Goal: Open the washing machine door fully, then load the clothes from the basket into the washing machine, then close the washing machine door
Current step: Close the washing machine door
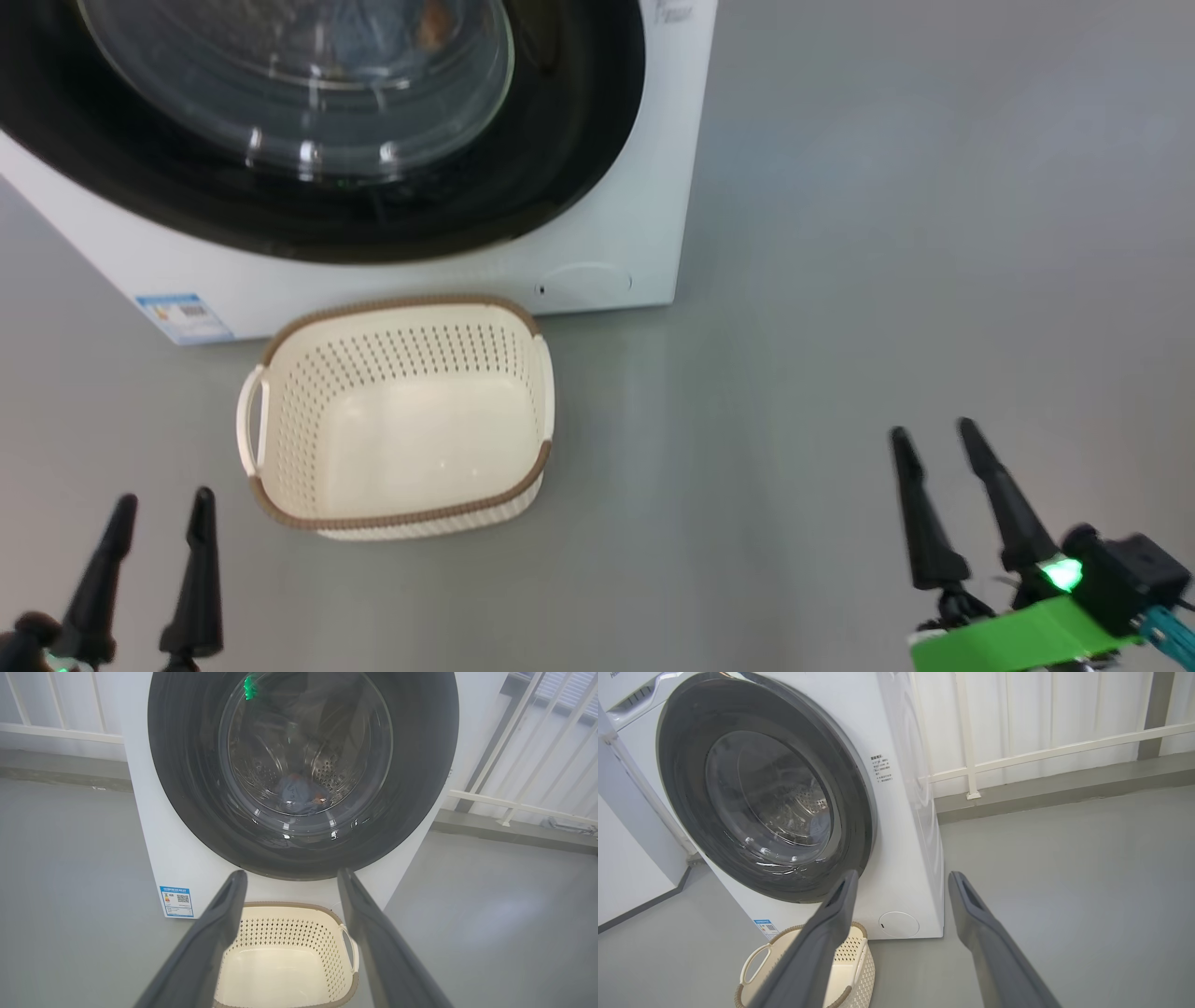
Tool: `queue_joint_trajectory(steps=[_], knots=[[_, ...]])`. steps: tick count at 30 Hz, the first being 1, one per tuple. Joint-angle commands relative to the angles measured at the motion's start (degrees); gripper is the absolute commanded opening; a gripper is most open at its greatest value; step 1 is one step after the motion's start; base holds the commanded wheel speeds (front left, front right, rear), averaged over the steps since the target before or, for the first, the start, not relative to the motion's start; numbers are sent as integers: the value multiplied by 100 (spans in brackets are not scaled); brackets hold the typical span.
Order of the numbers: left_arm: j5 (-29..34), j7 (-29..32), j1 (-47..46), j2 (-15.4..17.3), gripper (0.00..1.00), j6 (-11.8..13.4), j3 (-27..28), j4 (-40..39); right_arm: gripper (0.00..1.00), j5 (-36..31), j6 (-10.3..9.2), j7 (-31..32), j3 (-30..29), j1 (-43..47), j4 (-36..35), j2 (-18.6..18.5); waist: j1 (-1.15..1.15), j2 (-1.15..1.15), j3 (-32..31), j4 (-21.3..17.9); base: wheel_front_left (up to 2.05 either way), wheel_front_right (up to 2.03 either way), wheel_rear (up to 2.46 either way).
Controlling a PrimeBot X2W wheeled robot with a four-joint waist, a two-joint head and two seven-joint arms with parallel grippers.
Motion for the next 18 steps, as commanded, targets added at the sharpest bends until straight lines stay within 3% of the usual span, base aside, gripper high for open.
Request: queue_joint_trajectory(steps=[1,10,18], knots=[[128,-36,-4,63,100,-15,218,-70,100,131,-33,16,16,117,-224,10,0,0,-387,-115,0,0,0],[434,-36,268,-129,100,-15,335,-23,100,-374,-33,16,-73,510,-509,10,0,0,-761,-134,0,0,0],[578,-36,378,-250,100,-15,357,-45,100,-314,-33,16,-169,685,-496,10,0,0,-906,-103,0,0,0]])
